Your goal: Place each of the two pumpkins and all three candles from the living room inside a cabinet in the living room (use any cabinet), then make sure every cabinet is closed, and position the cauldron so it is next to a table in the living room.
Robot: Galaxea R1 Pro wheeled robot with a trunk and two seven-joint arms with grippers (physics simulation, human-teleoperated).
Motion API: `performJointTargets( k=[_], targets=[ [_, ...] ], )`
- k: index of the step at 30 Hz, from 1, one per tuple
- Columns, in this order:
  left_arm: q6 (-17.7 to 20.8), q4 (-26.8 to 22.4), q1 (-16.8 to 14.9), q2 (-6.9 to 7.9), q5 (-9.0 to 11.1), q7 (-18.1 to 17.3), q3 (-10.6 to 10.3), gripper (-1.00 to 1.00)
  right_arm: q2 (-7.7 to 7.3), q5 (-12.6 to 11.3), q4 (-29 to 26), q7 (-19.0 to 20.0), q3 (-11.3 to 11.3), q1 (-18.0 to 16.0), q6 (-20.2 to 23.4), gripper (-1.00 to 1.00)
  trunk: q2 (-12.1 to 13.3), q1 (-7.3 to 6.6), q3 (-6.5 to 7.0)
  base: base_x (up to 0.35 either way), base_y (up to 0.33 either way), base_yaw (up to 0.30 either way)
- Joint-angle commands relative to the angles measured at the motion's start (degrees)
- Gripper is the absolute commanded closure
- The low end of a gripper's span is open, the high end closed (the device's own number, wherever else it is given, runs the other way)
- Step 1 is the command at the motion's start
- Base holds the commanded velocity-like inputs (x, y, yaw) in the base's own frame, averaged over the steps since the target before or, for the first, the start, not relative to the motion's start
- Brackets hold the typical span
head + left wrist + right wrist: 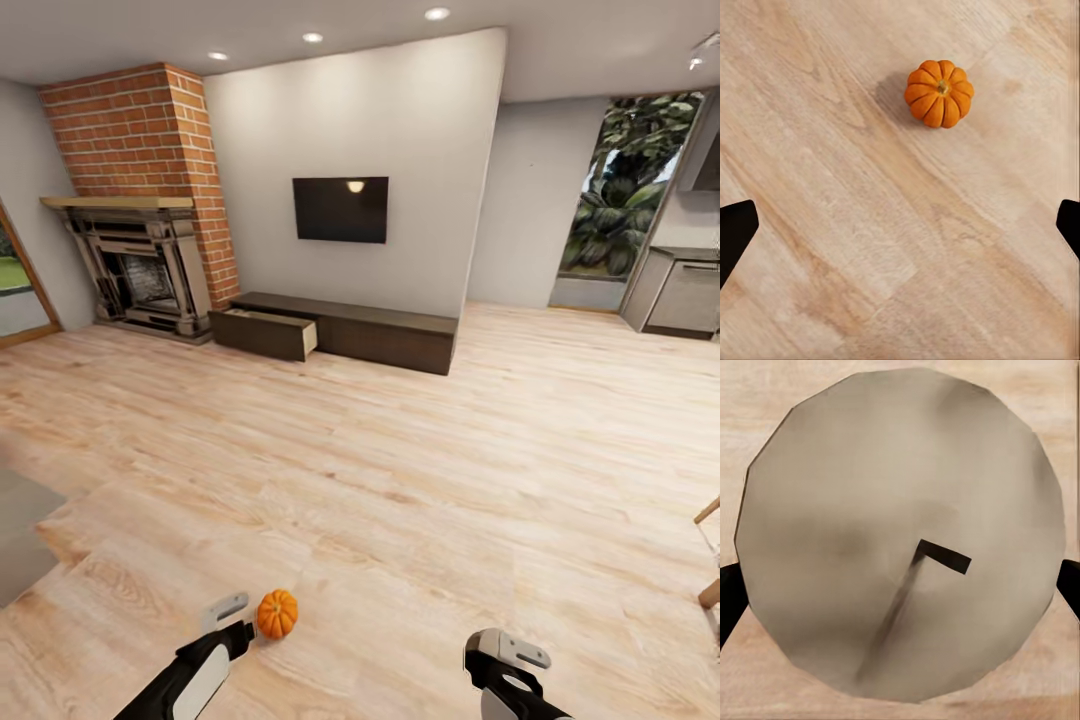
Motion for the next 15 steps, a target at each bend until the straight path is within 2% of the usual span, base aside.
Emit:
performJointTargets(
  k=[1, 8, 15],
  targets=[
    [0.16, -0.03, -0.03, 0.08, 0.40, 0.54, -0.48, -1.00, 0.02, -0.53, 0.00, -0.14, 0.58, -0.05, -0.22, 1.00, -0.03, 0.03, -0.06, 0.289, -0.202, -0.174],
    [0.14, 0.18, -0.03, 0.12, 0.38, 0.54, -0.43, -1.00, -0.03, -0.45, 0.00, -0.12, 0.60, -0.05, -0.38, 1.00, -0.03, 0.03, -0.07, 0.322, -0.081, -0.226],
    [0.14, 0.21, -0.03, 0.10, 0.38, 0.54, -0.50, -1.00, -0.07, -0.48, 0.00, -0.07, 0.59, -0.05, -0.49, 1.00, -0.03, 0.03, -0.07, 0.342, -0.073, -0.037]
  ],
)
